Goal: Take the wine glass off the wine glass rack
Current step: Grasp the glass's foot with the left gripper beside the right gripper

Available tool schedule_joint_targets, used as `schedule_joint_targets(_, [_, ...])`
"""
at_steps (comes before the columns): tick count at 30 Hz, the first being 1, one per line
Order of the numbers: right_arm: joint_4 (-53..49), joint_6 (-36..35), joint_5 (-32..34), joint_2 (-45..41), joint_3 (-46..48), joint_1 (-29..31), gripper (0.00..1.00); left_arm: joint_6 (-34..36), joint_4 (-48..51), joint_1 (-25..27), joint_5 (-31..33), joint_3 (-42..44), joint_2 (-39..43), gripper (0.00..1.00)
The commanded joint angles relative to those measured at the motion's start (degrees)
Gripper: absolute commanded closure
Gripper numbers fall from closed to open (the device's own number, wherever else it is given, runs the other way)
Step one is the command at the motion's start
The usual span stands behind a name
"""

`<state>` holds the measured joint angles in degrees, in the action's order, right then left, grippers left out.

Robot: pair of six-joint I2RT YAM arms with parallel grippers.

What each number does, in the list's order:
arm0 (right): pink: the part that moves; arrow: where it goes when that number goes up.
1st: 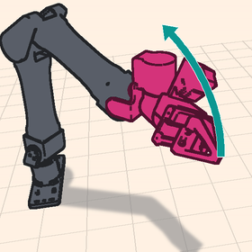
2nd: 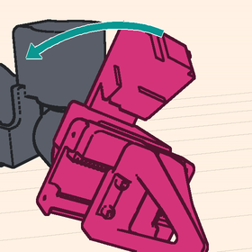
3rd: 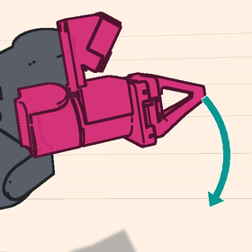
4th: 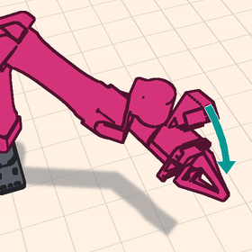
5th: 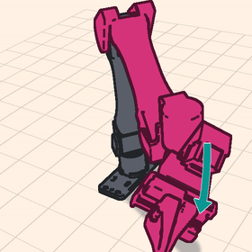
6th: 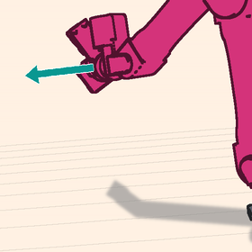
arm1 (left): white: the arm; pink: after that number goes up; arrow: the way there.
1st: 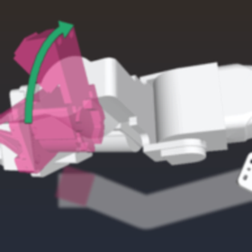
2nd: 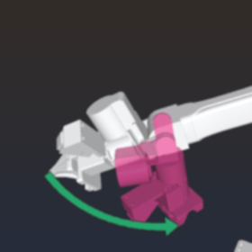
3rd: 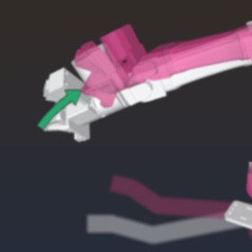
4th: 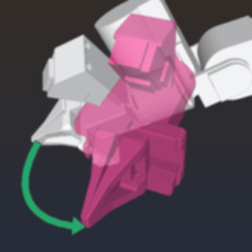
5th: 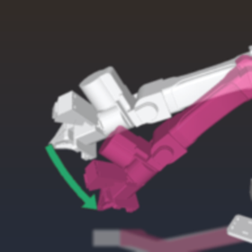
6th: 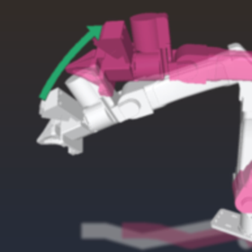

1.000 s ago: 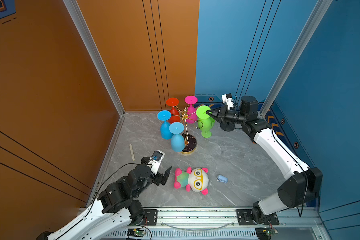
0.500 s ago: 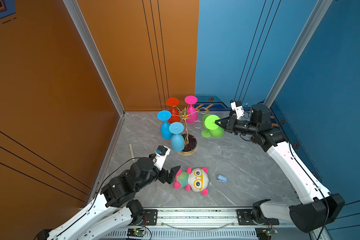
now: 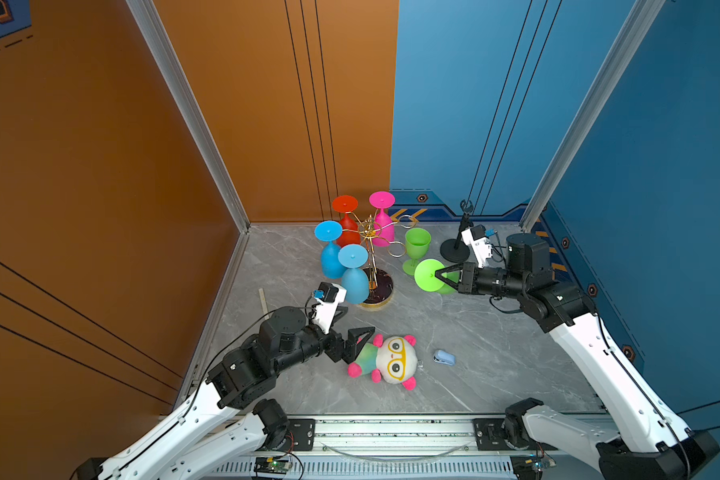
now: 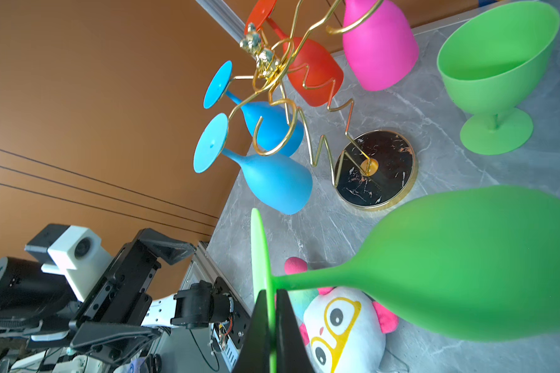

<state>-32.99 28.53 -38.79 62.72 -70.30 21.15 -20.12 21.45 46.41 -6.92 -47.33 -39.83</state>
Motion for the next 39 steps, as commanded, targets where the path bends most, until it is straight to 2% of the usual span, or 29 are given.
schedule_joint_targets(1, [-2.0,-4.9,-1.3,-1.7,0.7,2.2,1.0,-3.6,-4.8,-2.0,-7.5,-1.3,-1.5,0.07])
schedule_joint_targets(8, [-2.0,-7.7,-3.1,-1.6,1.4,7.4,1.0,-9.7,-13.1,-6.6,-19.3,-0.8,-5.0,0.13])
schedule_joint_targets(12, [-1.9,-8.6,-3.1,-0.9,1.4,9.9,1.0,-12.3,-15.9,-8.4,-24.5,-0.7,-7.0,0.27])
schedule_joint_targets(16, [-1.9,-8.7,-3.7,0.5,1.0,11.8,1.0,-13.5,-17.7,-9.1,-28.5,-0.8,-8.7,0.33])
schedule_joint_targets(28, [0.4,-8.4,-5.5,4.0,0.0,15.9,1.0,-14.4,-19.1,-10.0,-33.0,-0.8,-10.5,0.57])
schedule_joint_targets(36, [2.1,-7.6,-6.5,4.3,0.1,16.4,1.0,-14.2,-18.0,-10.6,-33.8,-0.5,-10.5,0.58])
schedule_joint_targets(39, [2.1,-7.5,-6.1,4.2,0.3,16.3,1.0,-13.3,-16.1,-11.0,-31.6,-0.6,-9.6,0.52])
